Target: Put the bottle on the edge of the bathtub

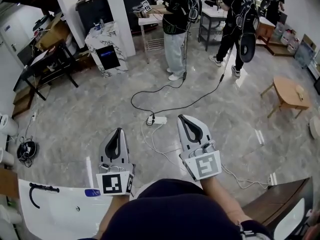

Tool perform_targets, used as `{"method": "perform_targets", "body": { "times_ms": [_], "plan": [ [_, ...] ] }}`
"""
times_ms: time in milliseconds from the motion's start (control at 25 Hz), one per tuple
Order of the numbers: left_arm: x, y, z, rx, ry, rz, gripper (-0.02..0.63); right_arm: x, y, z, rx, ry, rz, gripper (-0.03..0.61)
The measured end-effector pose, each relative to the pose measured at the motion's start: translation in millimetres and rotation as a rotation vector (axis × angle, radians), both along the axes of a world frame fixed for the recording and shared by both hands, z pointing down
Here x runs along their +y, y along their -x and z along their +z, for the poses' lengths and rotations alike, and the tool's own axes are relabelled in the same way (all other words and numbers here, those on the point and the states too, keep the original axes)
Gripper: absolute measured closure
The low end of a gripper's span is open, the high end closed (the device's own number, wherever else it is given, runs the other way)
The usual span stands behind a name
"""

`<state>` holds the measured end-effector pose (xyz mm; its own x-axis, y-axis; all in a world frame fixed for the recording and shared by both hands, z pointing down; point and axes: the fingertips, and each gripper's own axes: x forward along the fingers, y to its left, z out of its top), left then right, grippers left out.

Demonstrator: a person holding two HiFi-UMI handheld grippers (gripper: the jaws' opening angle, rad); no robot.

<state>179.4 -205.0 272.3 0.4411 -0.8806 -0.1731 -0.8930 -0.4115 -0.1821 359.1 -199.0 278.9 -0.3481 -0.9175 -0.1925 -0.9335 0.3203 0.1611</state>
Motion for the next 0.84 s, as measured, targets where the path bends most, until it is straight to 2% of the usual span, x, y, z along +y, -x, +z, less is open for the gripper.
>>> {"method": "perform_targets", "body": {
  "times_ms": [600,840],
  "plan": [
    [9.8,-1.5,2.9,-0.014,0.014,0.008,0.611,4.2,2.5,-0.8,-0.03,0.012,-0.004,0.578],
    [15.6,4.3,1.7,-0.006,0.003,0.015,0.611,14.0,12.1,1.4,-0.008,0.004,-0.014,0.578]
  ]
}}
